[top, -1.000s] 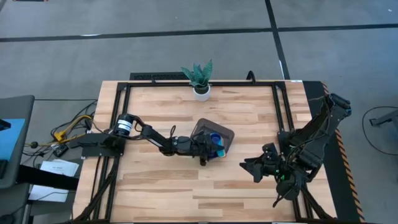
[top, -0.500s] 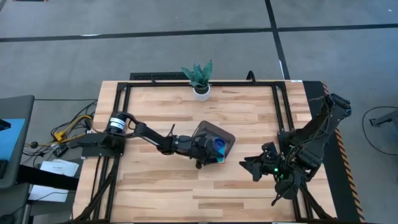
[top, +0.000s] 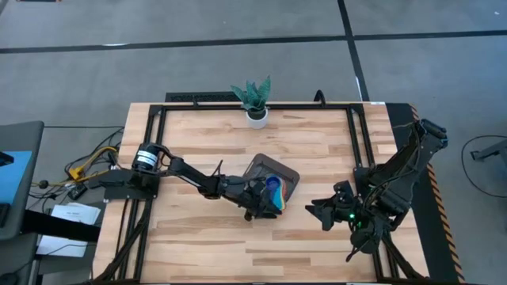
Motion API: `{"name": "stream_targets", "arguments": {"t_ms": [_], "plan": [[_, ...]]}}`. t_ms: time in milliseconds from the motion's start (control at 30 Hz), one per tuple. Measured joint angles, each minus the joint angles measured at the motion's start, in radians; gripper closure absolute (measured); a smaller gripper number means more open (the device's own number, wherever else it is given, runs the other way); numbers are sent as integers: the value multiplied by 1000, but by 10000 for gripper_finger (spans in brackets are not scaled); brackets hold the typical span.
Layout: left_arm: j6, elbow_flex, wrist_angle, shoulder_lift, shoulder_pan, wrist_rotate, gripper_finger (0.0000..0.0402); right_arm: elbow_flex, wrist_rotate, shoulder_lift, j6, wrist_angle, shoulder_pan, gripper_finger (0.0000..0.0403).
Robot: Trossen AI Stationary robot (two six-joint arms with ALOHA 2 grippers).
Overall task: Nest measuring cups in basket
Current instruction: Put the stacked measuring cups into the black bin
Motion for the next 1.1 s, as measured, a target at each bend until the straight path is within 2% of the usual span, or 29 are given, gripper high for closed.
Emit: {"name": "stream_targets", "arguments": {"t_ms": [167,500,600,733,900,1000,1100], "plan": [[33,0,-61,-29,-14,23,209,0,0,0,0,-1,0,148],[226,-1,-504,-221,-9,16,209,0,-15,4,21,-17,-5,148],[269,-1,-591,-273,-3,3,209,0,-72,46,71,-33,-34,148],[289,-2,-615,-306,-3,8,209,-1,-124,107,138,-24,-60,148],[343,-2,-641,-366,-11,37,209,-2,-240,206,202,27,-85,148],[408,-1,-722,-415,-5,30,209,-2,-292,258,238,36,-108,148],[490,-1,-872,-463,10,29,209,-2,-325,300,262,46,-141,155]]}}
